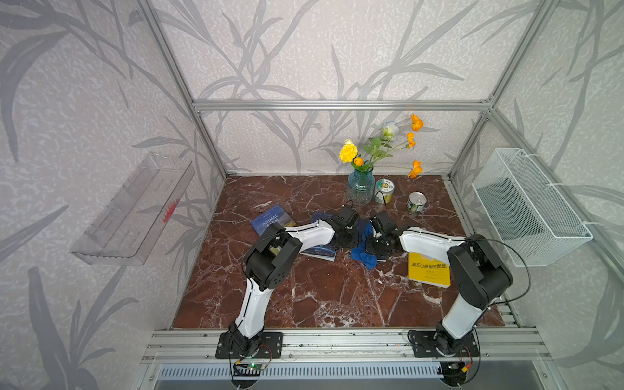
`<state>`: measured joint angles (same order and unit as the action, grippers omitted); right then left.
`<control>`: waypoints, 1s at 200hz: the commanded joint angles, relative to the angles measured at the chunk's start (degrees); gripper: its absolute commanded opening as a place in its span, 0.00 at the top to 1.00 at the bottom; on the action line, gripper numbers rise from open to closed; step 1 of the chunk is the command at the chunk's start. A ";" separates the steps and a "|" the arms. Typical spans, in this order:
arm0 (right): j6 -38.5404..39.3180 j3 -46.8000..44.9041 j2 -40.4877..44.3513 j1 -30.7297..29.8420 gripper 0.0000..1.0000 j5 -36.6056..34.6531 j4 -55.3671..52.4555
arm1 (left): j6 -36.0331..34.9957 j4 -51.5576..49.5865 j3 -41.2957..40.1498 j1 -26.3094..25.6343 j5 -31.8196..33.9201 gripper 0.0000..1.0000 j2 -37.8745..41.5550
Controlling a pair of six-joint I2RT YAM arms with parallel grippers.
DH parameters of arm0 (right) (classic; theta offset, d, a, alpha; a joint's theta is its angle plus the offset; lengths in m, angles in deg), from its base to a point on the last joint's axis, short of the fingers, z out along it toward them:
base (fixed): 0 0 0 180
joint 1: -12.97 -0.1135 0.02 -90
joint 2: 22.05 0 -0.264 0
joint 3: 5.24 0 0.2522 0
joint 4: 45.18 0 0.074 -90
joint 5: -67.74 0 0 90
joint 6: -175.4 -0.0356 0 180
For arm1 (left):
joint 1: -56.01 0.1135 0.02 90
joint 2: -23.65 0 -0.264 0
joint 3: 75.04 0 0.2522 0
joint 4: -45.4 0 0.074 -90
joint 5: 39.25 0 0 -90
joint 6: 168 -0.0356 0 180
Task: Wipe the cover of the book
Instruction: Wipe the dirt from the cover of the book.
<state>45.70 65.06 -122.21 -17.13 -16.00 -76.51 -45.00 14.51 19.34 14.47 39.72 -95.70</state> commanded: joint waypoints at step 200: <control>1.57 0.16 -2.04 0.71 0.90 -1.11 -7.60 | -0.78 -6.63 -1.69 -0.30 1.28 0.95 -3.05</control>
<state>47.53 62.00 -118.91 -13.00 -15.17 -78.47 -45.05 14.49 19.36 14.45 39.92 -95.70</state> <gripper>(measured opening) 0.121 0.050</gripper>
